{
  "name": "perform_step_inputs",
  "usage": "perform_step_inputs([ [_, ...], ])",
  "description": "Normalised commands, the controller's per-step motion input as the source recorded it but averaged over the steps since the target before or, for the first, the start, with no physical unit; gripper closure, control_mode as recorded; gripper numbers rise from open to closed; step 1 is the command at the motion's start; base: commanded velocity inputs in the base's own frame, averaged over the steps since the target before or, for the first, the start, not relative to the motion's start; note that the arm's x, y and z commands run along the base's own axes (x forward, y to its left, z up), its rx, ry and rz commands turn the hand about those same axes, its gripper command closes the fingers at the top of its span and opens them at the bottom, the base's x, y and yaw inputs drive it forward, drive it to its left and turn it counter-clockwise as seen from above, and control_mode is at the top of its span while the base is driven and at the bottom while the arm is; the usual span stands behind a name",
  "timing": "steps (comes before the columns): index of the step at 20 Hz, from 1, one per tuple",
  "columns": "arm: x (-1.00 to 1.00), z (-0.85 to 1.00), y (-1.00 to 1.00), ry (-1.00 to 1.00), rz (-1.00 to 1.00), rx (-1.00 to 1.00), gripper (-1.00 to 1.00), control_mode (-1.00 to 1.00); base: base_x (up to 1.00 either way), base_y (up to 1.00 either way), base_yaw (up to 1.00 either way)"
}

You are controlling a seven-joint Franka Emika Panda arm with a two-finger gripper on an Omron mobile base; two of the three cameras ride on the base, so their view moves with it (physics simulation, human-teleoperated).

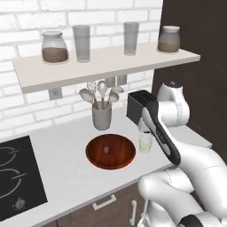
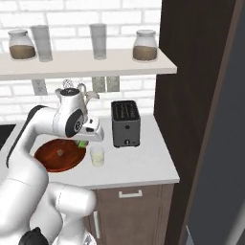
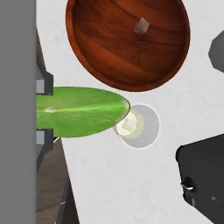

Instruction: Grab a lemon wedge from the fridge and one ice cube from the ice bowl, and put them in the glass of lemonade.

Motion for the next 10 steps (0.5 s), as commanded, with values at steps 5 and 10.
perform_step_inputs([
  [5, 0.18, -0.57, -0.01, 0.12, 0.0, 0.0, 1.0, -1.0, 0.0, 0.0, 0.0],
  [10, 0.19, -0.18, -0.01, 0.0, 0.0, 0.0, 1.0, -1.0, 0.0, 0.0, 0.0],
])
